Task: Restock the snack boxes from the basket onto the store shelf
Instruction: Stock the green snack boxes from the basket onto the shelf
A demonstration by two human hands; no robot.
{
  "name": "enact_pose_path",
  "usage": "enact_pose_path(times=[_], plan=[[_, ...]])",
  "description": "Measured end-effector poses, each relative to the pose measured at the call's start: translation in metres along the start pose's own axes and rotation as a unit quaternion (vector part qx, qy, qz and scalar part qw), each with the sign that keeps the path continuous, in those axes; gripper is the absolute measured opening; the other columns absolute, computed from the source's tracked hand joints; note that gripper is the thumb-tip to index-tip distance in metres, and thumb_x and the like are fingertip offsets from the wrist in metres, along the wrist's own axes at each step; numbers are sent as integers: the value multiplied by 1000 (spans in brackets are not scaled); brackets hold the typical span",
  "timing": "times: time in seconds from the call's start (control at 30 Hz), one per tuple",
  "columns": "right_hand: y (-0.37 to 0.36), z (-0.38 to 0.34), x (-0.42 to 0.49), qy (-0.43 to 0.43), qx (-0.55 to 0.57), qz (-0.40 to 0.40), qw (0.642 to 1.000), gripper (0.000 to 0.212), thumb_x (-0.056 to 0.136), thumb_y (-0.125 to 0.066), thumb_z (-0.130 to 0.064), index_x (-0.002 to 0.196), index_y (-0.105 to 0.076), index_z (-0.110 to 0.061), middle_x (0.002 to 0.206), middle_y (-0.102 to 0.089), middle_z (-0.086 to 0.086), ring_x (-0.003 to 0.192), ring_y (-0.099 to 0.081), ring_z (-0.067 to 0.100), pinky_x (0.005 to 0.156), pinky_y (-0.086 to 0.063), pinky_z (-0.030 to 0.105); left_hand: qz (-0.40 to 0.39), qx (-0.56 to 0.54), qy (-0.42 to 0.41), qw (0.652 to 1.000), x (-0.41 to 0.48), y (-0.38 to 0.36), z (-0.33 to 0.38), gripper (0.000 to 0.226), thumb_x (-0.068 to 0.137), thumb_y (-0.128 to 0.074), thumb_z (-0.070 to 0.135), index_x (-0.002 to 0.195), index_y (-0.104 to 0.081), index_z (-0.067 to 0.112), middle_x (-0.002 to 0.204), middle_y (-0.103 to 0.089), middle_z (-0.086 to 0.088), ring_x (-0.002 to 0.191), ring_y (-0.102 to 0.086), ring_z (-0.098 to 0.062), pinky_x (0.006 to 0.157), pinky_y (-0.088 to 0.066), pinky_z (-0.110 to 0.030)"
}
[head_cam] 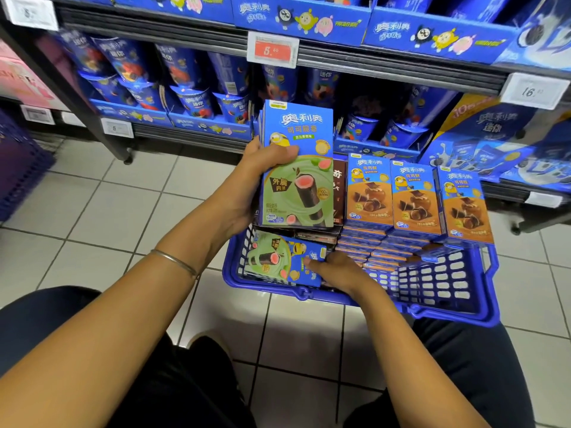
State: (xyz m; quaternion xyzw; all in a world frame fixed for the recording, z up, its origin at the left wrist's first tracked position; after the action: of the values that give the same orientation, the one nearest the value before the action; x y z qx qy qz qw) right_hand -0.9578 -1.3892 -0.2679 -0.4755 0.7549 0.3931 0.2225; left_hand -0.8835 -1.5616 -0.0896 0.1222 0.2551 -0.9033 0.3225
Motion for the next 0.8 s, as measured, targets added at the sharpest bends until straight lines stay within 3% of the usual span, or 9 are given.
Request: enact_pose_path(times=[0.1, 0.23, 0.3, 0.37, 0.43, 0.53, 0.67, 0.73, 0.8], plan=[[3, 2, 1, -6, 15, -5, 1000, 20, 97, -65, -42, 100, -67, -23, 100, -76, -1, 91, -71, 20, 86, -59, 39, -1, 4, -1, 1000, 1, 0, 0, 79, 80, -71, 27, 150, -45, 2, 135, -66, -24, 99, -72, -33, 82, -61, -41], [18, -6, -6, 3, 54, 24, 998, 20, 98, -65, -39, 99, -59, -21, 96, -70, 2, 83, -66, 20, 68, -57, 34, -2, 6, -1, 1000, 3, 1, 0, 80, 80, -71, 27, 151, -44, 2, 135, -66, -24, 101, -71, -35, 85, -61, -42], [24, -14, -14, 19, 130, 11, 991, 10, 99, -65, -31, 102, -57, -26, 102, -69, -5, 89, -70, 15, 73, -63, 38, -5, 2, 1, 1000, 4, 2, 0, 79, 80, -71, 27, 150, -44, 2, 135, -66, -23, 102, -71, -34, 85, -61, -43], [29, -26, -24, 43, 189, -30, 980, 15, 99, -66, -25, 111, -60, -30, 108, -74, -9, 93, -75, 13, 76, -64, 42, -3, -2, 8, 1000, 5, 6, 0, 73, 81, -71, 28, 146, -50, 2, 133, -68, -22, 104, -71, -35, 89, -61, -45], [38, -43, -35, 93, 195, -55, 975, 24, 98, -67, -23, 119, -63, -32, 112, -76, -10, 100, -75, 13, 81, -63, 44, -14, -6, 2, 1000, 7, 9, 3, 53, 86, -68, 28, 133, -63, 4, 123, -73, -19, 102, -73, -34, 90, -61, -46], [59, -67, -51, 174, 212, -40, 961, 31, 93, -72, -17, 123, -65, -22, 115, -77, -1, 104, -74, 21, 85, -63, 38, -25, -15, -23, 999, 9, 14, 12, 31, 93, -63, 26, 118, -73, 11, 111, -78, -13, 97, -76, -31, 85, -62, -44], [92, -81, -65, 241, 253, 19, 937, 32, 79, -78, -16, 109, -68, -9, 106, -79, 7, 98, -75, 25, 88, -61, 35, -19, -26, -51, 998, 9, 21, 29, 24, 94, -61, 26, 103, -80, 15, 107, -79, -10, 93, -77, -29, 82, -62, -41], [105, -86, -71, 260, 306, 35, 915, 37, 78, -75, -17, 112, -68, -7, 104, -78, 8, 99, -75, 24, 88, -59, 36, -8, -25, -64, 998, 8, 26, 36, 26, 96, -59, 24, 108, -79, 13, 107, -79, -10, 92, -77, -28, 81, -62, -40], [112, -94, -75, 270, 378, 32, 885, 34, 82, -70, -14, 114, -69, -2, 106, -77, 11, 101, -74, 25, 92, -58, 42, 13, -19, -72, 997, 7, 31, 40, 43, 92, -62, 24, 130, -68, 4, 115, -76, -14, 94, -76, -29, 81, -62, -41]])
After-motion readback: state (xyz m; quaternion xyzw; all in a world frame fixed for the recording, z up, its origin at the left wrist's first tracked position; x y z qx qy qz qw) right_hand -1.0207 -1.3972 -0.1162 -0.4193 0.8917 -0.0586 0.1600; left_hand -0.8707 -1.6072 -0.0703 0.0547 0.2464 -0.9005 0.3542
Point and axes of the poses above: each hand's wrist, its own x-axis towards the middle knuckle, its own y-axis out of the back of the hand, z = x × y, the point moved 10 cm from there along x, towards the middle knuckle
